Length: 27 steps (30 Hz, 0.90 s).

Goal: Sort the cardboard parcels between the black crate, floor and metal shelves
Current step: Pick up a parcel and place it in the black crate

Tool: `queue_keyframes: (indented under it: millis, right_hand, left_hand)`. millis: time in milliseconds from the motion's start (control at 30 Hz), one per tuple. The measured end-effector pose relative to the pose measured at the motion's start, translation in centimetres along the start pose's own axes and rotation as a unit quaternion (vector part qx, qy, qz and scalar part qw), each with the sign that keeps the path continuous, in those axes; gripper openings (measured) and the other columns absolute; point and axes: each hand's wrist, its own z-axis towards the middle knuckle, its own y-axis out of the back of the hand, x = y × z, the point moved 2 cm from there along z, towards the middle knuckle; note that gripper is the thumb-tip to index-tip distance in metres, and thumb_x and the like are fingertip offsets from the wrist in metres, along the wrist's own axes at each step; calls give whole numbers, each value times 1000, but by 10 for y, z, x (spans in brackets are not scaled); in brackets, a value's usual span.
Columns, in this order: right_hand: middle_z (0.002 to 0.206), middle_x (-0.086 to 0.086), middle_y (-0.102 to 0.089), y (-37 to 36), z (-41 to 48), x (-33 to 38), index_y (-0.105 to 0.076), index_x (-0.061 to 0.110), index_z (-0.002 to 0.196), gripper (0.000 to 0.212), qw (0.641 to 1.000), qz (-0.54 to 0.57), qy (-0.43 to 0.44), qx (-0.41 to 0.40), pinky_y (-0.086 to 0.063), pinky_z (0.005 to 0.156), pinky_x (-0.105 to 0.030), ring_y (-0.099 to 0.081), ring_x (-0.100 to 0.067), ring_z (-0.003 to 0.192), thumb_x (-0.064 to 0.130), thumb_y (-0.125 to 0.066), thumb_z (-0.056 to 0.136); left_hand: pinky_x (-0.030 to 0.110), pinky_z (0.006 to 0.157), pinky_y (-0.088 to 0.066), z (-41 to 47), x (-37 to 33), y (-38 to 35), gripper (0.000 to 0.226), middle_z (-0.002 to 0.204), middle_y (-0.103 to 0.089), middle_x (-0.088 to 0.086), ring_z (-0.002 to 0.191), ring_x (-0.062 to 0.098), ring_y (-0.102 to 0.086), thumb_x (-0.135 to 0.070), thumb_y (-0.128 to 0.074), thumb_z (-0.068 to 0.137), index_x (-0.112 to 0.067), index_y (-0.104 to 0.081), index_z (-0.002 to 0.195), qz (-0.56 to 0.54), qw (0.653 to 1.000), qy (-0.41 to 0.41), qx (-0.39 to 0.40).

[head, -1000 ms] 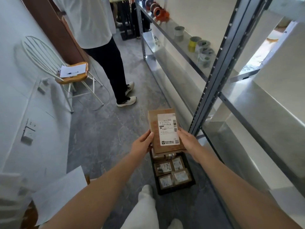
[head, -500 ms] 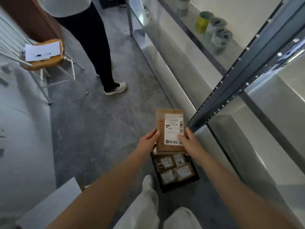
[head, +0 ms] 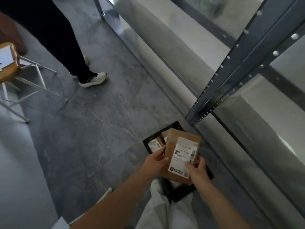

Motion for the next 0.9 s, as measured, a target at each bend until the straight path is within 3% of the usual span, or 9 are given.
queue_keyframes:
  millis: [167,267,400,500,567,633,700,800,900]
  right_hand:
    - [137,-11,-51,-22,65,-71,-3,26,151,79,995,74,-58,-45,-49,99,-46,-55,-29,115,8,-56,96]
    - [137,-8,-47,-34,98,-113,8,24,153,89,990,84,-103,-51,-41,98,-29,-50,-30,124,8,-58,95]
    - [138,-14,-48,-45,144,-155,-2,15,152,85,984,83,-149,-56,-40,87,-26,-51,-25,113,3,-61,92]
    - [139,-14,-47,-54,186,-192,3,17,151,91,979,78,-182,-39,-44,98,-34,-51,-26,114,6,-63,89]
    - [139,-11,-45,-60,211,-210,8,20,151,96,979,70,-188,-33,-43,105,-39,-50,-27,120,9,-63,88]
    - [137,-10,-45,-69,235,-225,5,19,151,92,978,72,-195,-24,-42,106,-38,-50,-25,118,9,-62,89]
    - [135,-10,-48,-79,260,-238,-7,16,146,79,975,93,-201,-16,-43,106,-40,-52,-24,115,7,-61,89]
    - [130,-11,-55,-97,294,-251,-24,12,143,71,963,160,-216,-6,-51,95,-36,-58,-24,112,9,-65,85]
    - [139,-10,-48,-119,311,-266,-14,18,151,85,959,184,-213,-35,-47,104,-45,-54,-29,121,20,-67,85]
  left_hand:
    - [44,101,-50,73,57,-14,45,123,-68,3,112,21,-65,1,-58,90,-18,-60,131,79,997,16,-18]
    - [34,104,-47,112,87,-30,44,125,-65,-5,113,15,-62,0,-55,94,-23,-60,131,139,990,25,-18]
    - [12,96,-40,163,128,-43,45,122,-58,-15,115,3,-53,-3,-54,95,-27,-59,133,237,971,26,12]
    - [23,106,-41,198,164,-45,49,134,-59,-6,126,12,-53,-1,-53,94,-22,-54,138,295,952,58,53]
    - [20,106,-39,221,181,-44,51,136,-57,-2,129,13,-50,2,-54,92,-18,-52,139,290,953,68,61]
    - [16,103,-39,244,196,-42,53,133,-58,-1,126,14,-52,6,-54,91,-17,-52,139,288,952,77,64]
    - [24,104,-44,266,210,-39,57,134,-59,-1,122,17,-55,4,-57,88,-24,-53,138,313,945,70,57]
    - [27,101,-45,291,234,-33,59,131,-61,0,120,18,-56,3,-56,87,-27,-55,138,342,938,47,24]
    - [23,94,-43,301,253,-21,55,129,-63,1,119,17,-57,4,-56,89,-22,-55,137,329,944,34,0]
